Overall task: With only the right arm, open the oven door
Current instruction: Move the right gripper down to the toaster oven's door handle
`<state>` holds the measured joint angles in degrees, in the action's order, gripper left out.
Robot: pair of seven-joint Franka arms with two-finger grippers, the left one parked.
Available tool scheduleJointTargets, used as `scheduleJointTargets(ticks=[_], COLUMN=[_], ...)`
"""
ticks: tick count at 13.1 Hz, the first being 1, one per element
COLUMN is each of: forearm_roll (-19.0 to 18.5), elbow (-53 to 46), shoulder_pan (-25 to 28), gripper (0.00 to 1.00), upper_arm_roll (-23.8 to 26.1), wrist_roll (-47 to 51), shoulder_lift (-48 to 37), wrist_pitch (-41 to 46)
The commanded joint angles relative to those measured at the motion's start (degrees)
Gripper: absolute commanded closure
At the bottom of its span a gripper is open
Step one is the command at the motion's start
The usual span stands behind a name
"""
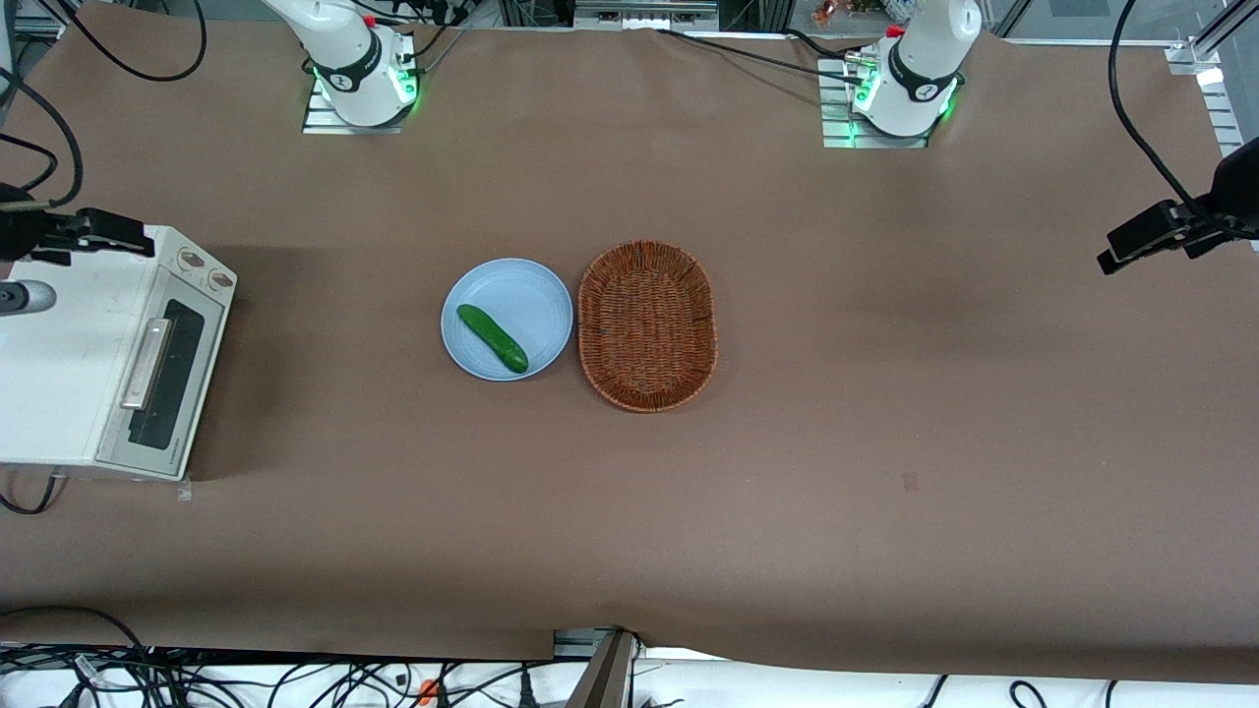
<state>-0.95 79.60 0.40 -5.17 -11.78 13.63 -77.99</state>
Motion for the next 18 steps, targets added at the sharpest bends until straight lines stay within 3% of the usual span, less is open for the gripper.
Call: scheduleJointTargets(ticks=[1, 4, 6, 9, 12, 16, 18], forearm_roll=[-1.3, -3.3, -5.3, -6.3, -12.9, -22.3, -24.0], elbow=[1.7, 4.0, 6.0, 8.7, 12.1, 17.0, 17.0], shoulder_pan=[0.6, 3.3, 4.8, 5.0, 7.8, 9.7, 9.4], gripper=[0.0, 0.03, 0.19, 0.53, 0.82, 0.98, 1.0], upper_arm_roll=[0.3, 0.3, 0.4, 0.4, 0.4, 0.4, 0.2], wrist_roll=[1.6, 7.1, 7.7, 7.7, 7.8, 7.8, 7.7], shoulder_lift=[1.1, 1.4, 1.5, 2.3, 3.3, 4.6, 6.5], wrist_pitch=[-1.2, -2.4, -4.4, -6.9, -10.5, -16.0, -17.4])
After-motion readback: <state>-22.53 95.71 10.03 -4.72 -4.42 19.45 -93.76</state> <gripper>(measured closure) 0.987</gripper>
